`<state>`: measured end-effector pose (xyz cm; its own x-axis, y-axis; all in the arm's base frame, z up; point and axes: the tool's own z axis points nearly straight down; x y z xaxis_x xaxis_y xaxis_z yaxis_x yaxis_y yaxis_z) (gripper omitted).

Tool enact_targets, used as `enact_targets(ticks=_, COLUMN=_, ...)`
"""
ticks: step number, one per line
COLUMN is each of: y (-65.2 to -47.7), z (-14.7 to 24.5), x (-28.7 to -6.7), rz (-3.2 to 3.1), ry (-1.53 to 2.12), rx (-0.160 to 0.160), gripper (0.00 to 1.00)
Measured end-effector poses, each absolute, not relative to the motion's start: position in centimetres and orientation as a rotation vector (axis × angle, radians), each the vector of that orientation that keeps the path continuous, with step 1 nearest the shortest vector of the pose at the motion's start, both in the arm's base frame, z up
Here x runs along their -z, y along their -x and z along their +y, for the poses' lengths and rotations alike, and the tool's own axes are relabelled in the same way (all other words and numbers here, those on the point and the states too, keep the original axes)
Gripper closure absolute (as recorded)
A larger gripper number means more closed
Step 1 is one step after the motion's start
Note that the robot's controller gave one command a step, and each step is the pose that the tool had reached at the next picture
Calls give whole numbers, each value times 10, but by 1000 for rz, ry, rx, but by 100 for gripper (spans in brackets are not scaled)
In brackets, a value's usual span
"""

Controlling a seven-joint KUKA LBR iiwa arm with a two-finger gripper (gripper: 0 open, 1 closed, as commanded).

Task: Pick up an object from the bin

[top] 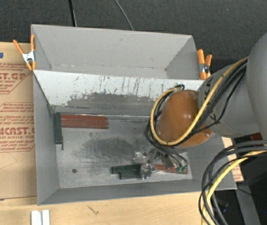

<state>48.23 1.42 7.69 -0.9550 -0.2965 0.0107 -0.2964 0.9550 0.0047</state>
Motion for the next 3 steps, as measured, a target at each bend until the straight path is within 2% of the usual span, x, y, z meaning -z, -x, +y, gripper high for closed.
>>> enact_targets(ticks=2, y=-486, z=14, x=-80, rz=-3116, ry=-470, rx=0, gripper=100)
enact_targets(ticks=3, y=-484, z=14, x=-95, rz=-3107, ry=-469, rx=2, gripper=100)
